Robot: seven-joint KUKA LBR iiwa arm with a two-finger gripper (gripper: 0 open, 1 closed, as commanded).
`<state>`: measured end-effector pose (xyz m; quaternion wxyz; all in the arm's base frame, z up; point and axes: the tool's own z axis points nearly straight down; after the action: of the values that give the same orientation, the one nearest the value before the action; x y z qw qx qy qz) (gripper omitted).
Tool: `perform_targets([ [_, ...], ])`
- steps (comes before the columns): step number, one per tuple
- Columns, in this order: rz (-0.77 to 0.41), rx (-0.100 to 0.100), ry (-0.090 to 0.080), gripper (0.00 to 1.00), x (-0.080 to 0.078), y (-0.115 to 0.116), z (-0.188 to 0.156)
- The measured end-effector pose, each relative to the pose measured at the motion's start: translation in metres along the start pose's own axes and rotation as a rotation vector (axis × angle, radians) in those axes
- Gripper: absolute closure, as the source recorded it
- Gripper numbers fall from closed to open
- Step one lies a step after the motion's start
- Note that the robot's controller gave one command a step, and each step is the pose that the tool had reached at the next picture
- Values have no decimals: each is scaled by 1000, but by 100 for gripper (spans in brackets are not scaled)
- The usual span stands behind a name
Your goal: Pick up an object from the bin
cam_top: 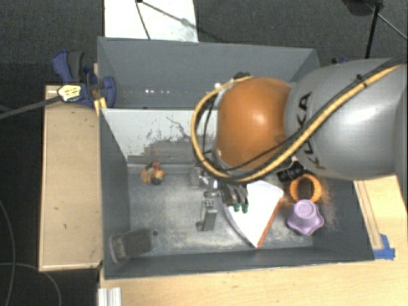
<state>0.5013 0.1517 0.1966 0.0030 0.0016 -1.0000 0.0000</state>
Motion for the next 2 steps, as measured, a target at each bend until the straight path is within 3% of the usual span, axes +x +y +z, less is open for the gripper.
perform_targets([
  [1,5,-1,-8,0,-2,-1,-4],
  [2,18,-3,-15,0,-43,-39,59],
])
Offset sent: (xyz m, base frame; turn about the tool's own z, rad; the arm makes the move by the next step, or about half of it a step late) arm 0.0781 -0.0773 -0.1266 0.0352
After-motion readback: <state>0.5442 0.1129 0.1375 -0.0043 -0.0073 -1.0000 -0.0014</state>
